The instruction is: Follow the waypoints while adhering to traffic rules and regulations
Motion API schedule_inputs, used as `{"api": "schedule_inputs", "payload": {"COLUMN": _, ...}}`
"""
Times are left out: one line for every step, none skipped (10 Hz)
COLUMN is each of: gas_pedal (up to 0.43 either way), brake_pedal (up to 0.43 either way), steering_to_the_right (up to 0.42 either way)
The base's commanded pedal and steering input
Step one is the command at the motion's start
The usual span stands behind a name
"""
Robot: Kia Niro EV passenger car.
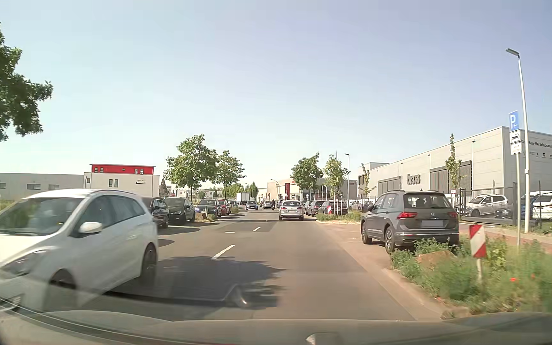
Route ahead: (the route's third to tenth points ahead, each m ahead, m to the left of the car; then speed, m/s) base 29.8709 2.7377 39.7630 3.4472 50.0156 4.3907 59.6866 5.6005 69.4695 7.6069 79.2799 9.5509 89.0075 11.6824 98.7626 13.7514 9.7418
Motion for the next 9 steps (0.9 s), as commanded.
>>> {"api": "schedule_inputs", "payload": {"gas_pedal": 0.130, "brake_pedal": 0.030, "steering_to_the_right": -0.007}}
{"api": "schedule_inputs", "payload": {"gas_pedal": 0.130, "brake_pedal": 0.030, "steering_to_the_right": -0.007}}
{"api": "schedule_inputs", "payload": {"gas_pedal": 0.130, "brake_pedal": 0.030, "steering_to_the_right": -0.007}}
{"api": "schedule_inputs", "payload": {"gas_pedal": 0.130, "brake_pedal": 0.030, "steering_to_the_right": -0.004}}
{"api": "schedule_inputs", "payload": {"gas_pedal": 0.130, "brake_pedal": 0.030, "steering_to_the_right": -0.001}}
{"api": "schedule_inputs", "payload": {"gas_pedal": 0.130, "brake_pedal": 0.030, "steering_to_the_right": -0.001}}
{"api": "schedule_inputs", "payload": {"gas_pedal": 0.130, "brake_pedal": 0.030, "steering_to_the_right": 0.002}}
{"api": "schedule_inputs", "payload": {"gas_pedal": 0.130, "brake_pedal": 0.030, "steering_to_the_right": 0.010}}
{"api": "schedule_inputs", "payload": {"gas_pedal": 0.138, "brake_pedal": 0.030, "steering_to_the_right": 0.011}}
